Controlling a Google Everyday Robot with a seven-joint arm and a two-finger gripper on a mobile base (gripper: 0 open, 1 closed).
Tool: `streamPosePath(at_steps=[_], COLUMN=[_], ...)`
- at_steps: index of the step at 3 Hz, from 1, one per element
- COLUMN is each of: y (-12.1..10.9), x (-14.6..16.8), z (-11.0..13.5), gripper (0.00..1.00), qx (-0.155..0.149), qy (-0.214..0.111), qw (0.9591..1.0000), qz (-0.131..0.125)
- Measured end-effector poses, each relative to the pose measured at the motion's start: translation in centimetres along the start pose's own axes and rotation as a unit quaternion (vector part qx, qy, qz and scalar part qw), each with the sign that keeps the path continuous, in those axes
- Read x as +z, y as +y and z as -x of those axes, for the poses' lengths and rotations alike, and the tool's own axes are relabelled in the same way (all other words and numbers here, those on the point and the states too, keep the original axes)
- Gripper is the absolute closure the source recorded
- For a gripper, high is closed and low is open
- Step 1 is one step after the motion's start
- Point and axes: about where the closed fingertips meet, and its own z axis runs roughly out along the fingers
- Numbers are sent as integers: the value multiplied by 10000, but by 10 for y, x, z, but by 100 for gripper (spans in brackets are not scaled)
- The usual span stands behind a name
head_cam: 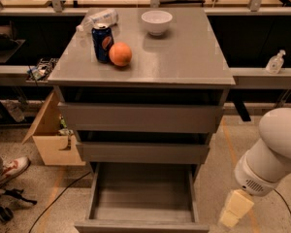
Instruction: Close bottom drawer
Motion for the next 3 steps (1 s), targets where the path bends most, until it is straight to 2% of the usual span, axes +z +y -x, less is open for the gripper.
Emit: streamPosePath(at_steps=[1, 2, 3], y=[9, 17, 26], x=[69, 129, 175], z=[-2, -1, -14], gripper=[0, 0, 0], qx=[199, 353, 615], qy=[33, 24, -37], qw=[9987, 9960, 9917], qz=[473, 820, 1127])
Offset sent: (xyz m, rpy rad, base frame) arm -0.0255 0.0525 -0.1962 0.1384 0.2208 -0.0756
